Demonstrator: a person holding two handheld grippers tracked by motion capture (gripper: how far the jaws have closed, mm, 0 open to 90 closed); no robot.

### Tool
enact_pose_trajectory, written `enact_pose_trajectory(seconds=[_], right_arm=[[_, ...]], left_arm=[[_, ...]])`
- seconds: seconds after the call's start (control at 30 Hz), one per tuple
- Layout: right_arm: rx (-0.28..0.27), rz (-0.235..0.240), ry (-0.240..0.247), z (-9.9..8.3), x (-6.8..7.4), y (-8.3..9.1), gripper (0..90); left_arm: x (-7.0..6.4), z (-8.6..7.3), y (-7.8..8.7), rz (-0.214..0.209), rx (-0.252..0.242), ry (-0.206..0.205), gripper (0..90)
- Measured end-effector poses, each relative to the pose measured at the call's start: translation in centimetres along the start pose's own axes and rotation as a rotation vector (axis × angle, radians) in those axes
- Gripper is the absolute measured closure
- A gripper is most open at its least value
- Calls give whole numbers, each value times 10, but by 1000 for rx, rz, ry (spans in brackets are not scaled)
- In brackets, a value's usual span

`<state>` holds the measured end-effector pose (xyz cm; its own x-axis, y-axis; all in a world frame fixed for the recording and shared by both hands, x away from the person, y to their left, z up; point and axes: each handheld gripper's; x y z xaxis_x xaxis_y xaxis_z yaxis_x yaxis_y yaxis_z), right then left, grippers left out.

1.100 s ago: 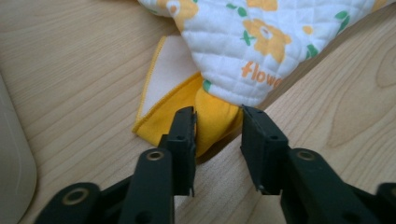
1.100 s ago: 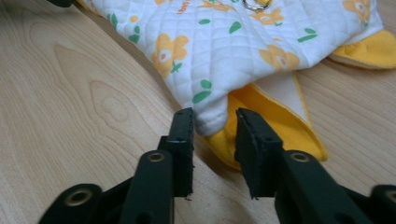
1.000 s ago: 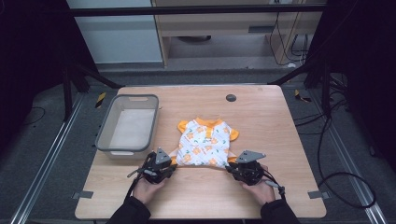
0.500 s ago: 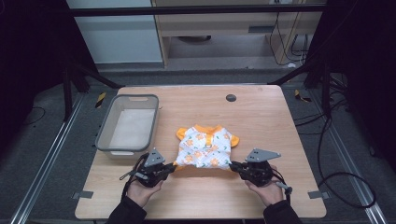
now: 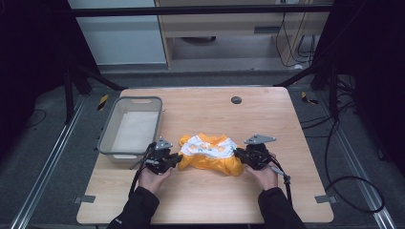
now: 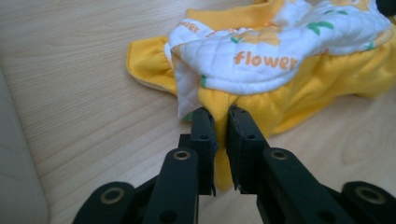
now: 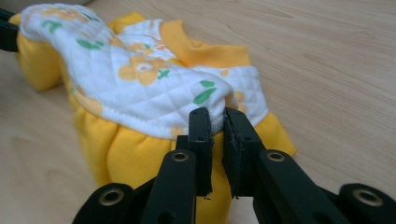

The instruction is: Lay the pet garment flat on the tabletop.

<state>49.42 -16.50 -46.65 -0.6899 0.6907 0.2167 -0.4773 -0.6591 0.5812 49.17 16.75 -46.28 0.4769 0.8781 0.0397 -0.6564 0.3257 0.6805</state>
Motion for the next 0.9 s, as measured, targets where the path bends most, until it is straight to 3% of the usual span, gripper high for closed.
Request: enact_pose_trajectory(seconds=[0.17,0.37,0.5,0.63,0.77,0.83,0.9], right_arm=[[-1,-48,36,-3,-4,-11,762],[-63,-37,89,-2,2,14,647],[-104,-17,107,-8,7,33,564],[-86,9,101,-23,9,42,500],[-57,27,71,-39,6,38,453],[-38,30,57,-42,4,30,445],[-31,39,47,-42,2,25,445]], left_arm=[[0,-1,-6,58,-12,-13,596],[5,-9,19,52,-61,-38,390],[6,-24,31,38,-68,-43,364],[4,-34,29,43,-50,-46,362],[-3,-37,17,43,-21,-68,395],[-7,-36,10,47,-18,-94,436],[-8,-36,5,44,-12,-92,459]])
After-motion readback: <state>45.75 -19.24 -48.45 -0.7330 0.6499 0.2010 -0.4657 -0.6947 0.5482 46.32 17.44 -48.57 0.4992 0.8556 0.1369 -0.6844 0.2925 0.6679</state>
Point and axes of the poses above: each handheld gripper's, and its own axes: y roughly backward along the jaws, z roughly out of its top, x roughly to its left, and after that the axes turned 12 degrees about z, right-handed
